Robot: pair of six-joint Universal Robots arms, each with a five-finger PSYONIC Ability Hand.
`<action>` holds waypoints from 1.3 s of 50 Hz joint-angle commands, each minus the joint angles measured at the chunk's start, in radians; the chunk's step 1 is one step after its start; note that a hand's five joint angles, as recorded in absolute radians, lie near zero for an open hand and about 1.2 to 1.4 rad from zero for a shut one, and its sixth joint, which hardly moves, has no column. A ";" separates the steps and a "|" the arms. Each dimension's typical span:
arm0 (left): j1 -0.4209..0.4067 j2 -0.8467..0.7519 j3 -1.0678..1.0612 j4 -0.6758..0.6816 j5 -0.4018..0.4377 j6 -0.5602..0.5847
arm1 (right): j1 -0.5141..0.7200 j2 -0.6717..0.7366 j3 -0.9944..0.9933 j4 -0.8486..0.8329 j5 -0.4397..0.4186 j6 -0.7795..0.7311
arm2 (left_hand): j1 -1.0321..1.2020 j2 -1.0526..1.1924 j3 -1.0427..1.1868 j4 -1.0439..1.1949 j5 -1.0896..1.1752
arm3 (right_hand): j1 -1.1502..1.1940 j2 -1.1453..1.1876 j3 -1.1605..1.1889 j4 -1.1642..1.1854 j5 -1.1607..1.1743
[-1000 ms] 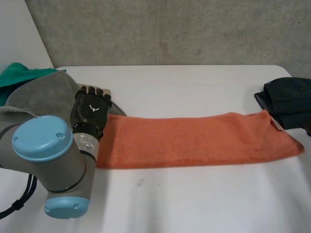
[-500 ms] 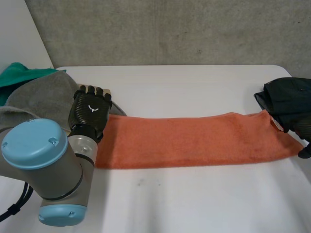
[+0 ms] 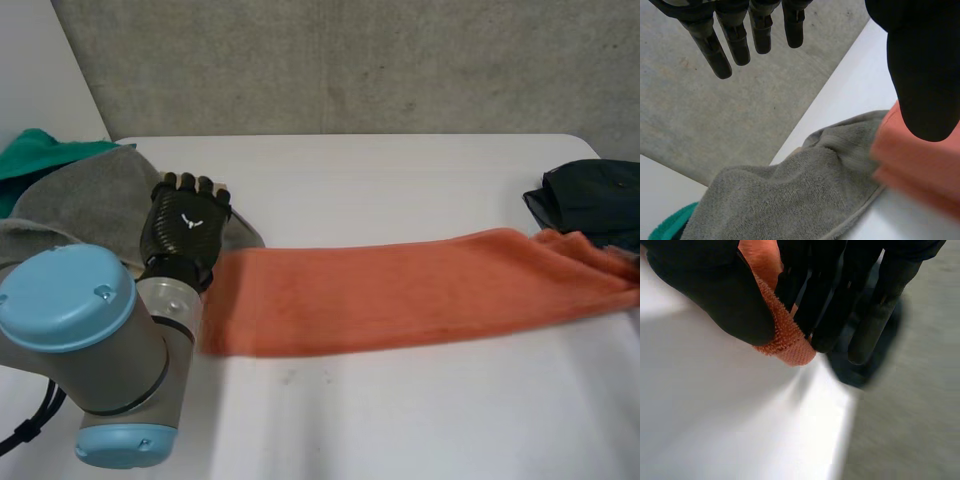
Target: Fold the laundry.
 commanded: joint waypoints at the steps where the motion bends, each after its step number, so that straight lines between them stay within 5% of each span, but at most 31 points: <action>1: 0.000 0.041 -0.012 -0.003 0.000 0.000 | -0.022 -0.097 -0.010 -0.036 0.096 -0.030 | -0.002 -0.020 -0.026 -0.017 -0.028 | 0.283 0.223 0.202 0.196 0.242; 7: 0.001 0.062 -0.026 -0.003 -0.002 -0.002 | 0.010 -0.123 -0.007 -0.036 0.116 -0.048 | -0.005 -0.023 -0.029 -0.020 -0.031 | 0.283 0.223 0.202 0.196 0.242; 20: 0.013 0.124 -0.072 -0.004 -0.002 -0.017 | 0.720 -0.222 -0.023 -0.103 0.139 0.042 | -0.014 -0.032 -0.037 -0.029 -0.040 | 0.283 0.223 0.202 0.196 0.242; 26: 0.015 0.133 -0.089 -0.003 -0.002 -0.017 | 1.034 -0.066 -0.075 -0.189 0.133 0.024 | -0.014 -0.032 -0.037 -0.029 -0.040 | 0.283 0.223 0.202 0.196 0.242; 32: 0.013 0.130 -0.100 -0.003 0.000 -0.018 | 1.171 0.071 -0.103 -0.188 0.133 0.019 | -0.017 -0.035 -0.040 -0.032 -0.043 | 0.283 0.223 0.202 0.196 0.242; 37: 0.010 0.125 -0.090 -0.001 0.000 -0.025 | 1.180 0.097 -0.088 -0.183 0.130 0.018 | -0.017 -0.035 -0.040 -0.032 -0.043 | 0.243 0.183 0.162 0.156 0.202; 38: 0.009 0.124 -0.086 -0.001 0.000 -0.029 | 1.180 0.082 -0.083 -0.183 0.131 0.028 | -0.017 -0.035 -0.040 -0.032 -0.043 | -0.466 -0.527 -0.547 -0.553 -0.507; 41: 0.007 0.122 -0.067 0.000 0.001 -0.040 | 1.170 0.013 -0.063 -0.185 0.150 0.062 | -0.017 -0.035 -0.040 -0.032 -0.043 | -0.939 -0.999 -1.020 -1.026 -0.980; 52: -0.109 0.040 0.087 0.006 0.090 -0.110 | 0.931 -0.226 0.041 0.020 0.150 0.484 | -0.008 -0.026 -0.031 -0.023 -0.034 | -0.939 -0.999 -1.020 -1.026 -0.980; 57: -0.152 -0.045 0.161 0.000 0.138 -0.172 | 0.805 -0.240 0.090 0.147 0.147 0.464 | -0.005 -0.023 -0.029 -0.020 -0.031 | -0.939 -0.999 -1.020 -1.026 -0.980; 65: -0.178 -0.278 0.296 -0.072 0.133 -0.175 | 0.680 -0.216 0.156 0.122 0.151 0.329 | 0.018 0.000 -0.005 0.003 -0.008 | -0.939 -0.999 -1.020 -1.026 -0.980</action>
